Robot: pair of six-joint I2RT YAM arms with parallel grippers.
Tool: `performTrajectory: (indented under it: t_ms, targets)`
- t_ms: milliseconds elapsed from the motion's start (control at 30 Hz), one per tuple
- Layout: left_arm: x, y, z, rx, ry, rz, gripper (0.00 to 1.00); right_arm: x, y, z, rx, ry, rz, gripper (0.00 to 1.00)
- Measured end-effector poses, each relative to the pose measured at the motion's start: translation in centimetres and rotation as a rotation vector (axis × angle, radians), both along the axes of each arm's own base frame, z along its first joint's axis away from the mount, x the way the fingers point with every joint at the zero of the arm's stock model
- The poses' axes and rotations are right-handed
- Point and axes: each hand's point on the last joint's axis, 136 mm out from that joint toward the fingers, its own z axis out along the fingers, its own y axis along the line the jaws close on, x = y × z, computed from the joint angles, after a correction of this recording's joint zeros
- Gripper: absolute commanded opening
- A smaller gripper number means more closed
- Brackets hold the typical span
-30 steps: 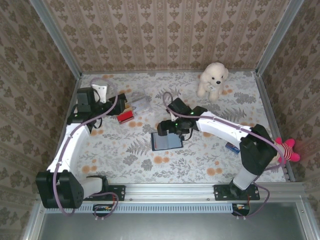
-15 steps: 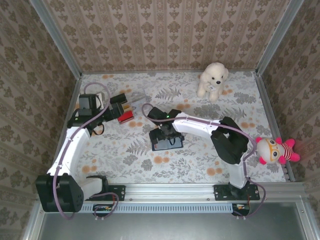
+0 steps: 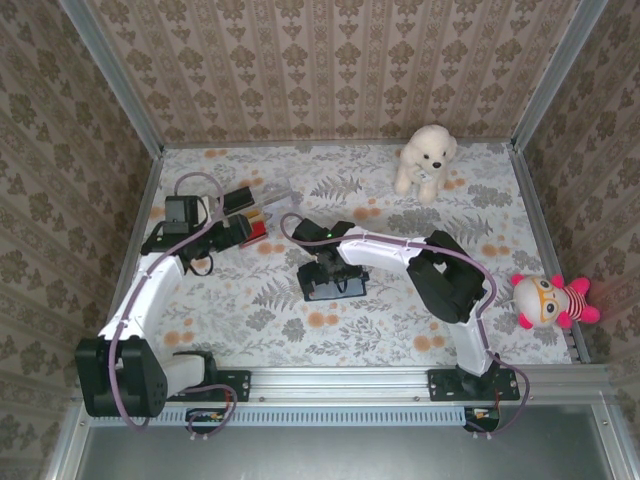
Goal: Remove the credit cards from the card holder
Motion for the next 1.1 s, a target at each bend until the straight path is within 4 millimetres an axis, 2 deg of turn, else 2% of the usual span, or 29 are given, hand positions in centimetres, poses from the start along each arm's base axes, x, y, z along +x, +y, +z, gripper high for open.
performTrajectory:
  t_ms: [200,433,633,833,1100]
  targets:
    - [0.1,-0.2,0.2,-0.012,-0.008,0.001,1.0,0.2,-0.1,-0.2,-0.021,-0.002,-0.005,0.93]
    - [-0.3,-0.7,0.1,-0.027,-0.007,-0.006,0.99,0.4,-0.3,-0.2,-0.035,-0.006,-0.006,0.78]
    - [-1.1,-1.7,-1.0,-0.085,0.042,-0.008,0.88,0.5,-0.1,-0.3,-0.023,-0.013,-0.001,0.69]
    - [-1.3,-3.8,-1.8,-0.133,0.08,-0.05,0.8,0.4,-0.3,-0.3,0.03,-0.017,-0.008,0.59]
    - [-2.4,-6.9,-4.0,-0.213,0.155,-0.092,0.55,0.6,-1.0,-0.1,0.14,0.015,-0.043,0.44]
